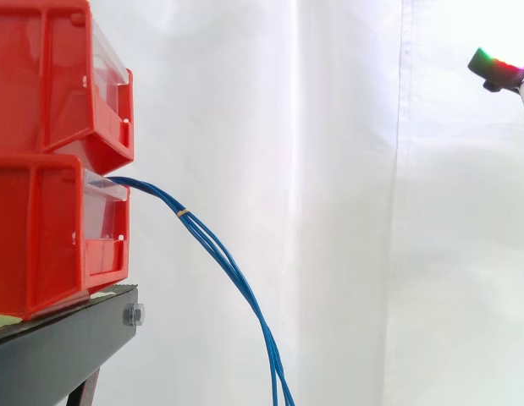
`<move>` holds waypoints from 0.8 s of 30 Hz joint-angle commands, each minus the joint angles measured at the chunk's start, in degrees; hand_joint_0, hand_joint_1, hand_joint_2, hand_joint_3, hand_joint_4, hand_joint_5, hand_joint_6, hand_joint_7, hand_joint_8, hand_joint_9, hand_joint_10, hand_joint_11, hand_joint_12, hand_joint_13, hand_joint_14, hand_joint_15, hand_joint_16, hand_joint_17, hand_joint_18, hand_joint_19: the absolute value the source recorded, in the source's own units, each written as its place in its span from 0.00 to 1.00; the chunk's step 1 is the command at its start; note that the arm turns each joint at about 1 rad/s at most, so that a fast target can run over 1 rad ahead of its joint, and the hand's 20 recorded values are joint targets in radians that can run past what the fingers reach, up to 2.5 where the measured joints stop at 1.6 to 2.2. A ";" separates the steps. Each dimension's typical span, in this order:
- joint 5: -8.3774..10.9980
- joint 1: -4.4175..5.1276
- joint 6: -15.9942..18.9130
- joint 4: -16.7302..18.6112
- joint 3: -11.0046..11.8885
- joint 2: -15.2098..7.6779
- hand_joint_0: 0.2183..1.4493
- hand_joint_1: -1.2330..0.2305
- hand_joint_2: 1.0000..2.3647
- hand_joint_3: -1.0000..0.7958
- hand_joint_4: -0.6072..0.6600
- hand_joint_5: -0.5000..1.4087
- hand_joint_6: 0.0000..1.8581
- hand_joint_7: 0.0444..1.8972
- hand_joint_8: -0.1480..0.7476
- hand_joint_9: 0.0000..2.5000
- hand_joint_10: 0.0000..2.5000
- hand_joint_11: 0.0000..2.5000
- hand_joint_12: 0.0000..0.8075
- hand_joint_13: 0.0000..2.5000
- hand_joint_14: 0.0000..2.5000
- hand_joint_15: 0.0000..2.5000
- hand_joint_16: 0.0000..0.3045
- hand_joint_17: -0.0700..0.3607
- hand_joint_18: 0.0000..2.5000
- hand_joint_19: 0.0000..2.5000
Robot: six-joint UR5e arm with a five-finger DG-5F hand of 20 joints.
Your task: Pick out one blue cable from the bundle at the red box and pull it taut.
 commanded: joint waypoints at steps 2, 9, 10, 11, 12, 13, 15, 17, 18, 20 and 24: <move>0.06 -0.05 0.00 0.00 0.00 0.05 0.19 0.43 0.00 0.28 0.56 0.15 0.27 0.25 0.41 0.19 0.00 0.01 0.42 0.17 0.00 0.05 0.17 0.44 0.11 0.16; -0.02 0.04 0.00 0.00 0.00 0.05 0.19 0.42 0.00 0.28 0.54 0.14 0.27 0.25 0.39 0.16 0.00 0.02 0.38 0.14 0.00 0.05 0.16 0.42 0.07 0.15; 0.06 0.04 0.00 0.00 0.00 -0.04 0.19 0.42 0.00 0.28 0.54 0.14 0.27 0.25 0.39 0.16 0.00 0.01 0.38 0.14 0.00 0.05 0.16 0.42 0.07 0.15; 0.06 -0.05 0.00 0.00 0.00 -0.04 0.19 0.42 0.00 0.28 0.54 0.14 0.27 0.25 0.38 0.16 0.00 0.01 0.38 0.13 0.00 0.05 0.16 0.42 0.07 0.15; -0.02 0.04 0.00 0.00 0.00 0.05 0.19 0.42 0.00 0.28 0.54 0.14 0.27 0.25 0.38 0.16 0.00 0.01 0.38 0.13 0.00 0.05 0.16 0.42 0.07 0.15; -0.02 0.04 0.00 0.00 0.00 0.05 0.19 0.42 0.00 0.28 0.54 0.14 0.27 0.25 0.38 0.16 0.00 0.01 0.38 0.13 0.00 0.05 0.16 0.42 0.06 0.15; -0.02 -0.05 0.00 0.00 0.00 0.05 0.19 0.42 0.00 0.28 0.54 0.14 0.27 0.25 0.39 0.16 0.00 0.01 0.38 0.13 0.00 0.05 0.16 0.42 0.07 0.15; -0.02 -0.05 0.00 0.00 0.00 -0.04 0.19 0.42 0.00 0.28 0.55 0.14 0.27 0.25 0.39 0.16 0.00 0.01 0.38 0.13 0.00 0.05 0.16 0.42 0.07 0.15; -0.02 -0.05 0.00 0.00 0.00 0.05 0.19 0.42 0.00 0.28 0.55 0.14 0.27 0.25 0.39 0.16 0.00 0.01 0.38 0.13 0.00 0.05 0.16 0.42 0.07 0.15; -0.02 -0.05 0.00 0.00 0.00 -0.04 0.19 0.43 0.00 0.28 0.56 0.14 0.27 0.25 0.39 0.16 0.00 0.01 0.38 0.13 0.00 0.05 0.16 0.42 0.07 0.15; -0.02 -0.05 0.00 0.00 0.00 0.05 0.19 0.43 0.00 0.28 0.57 0.14 0.27 0.26 0.40 0.17 0.00 0.02 0.38 0.13 0.00 0.05 0.16 0.42 0.08 0.15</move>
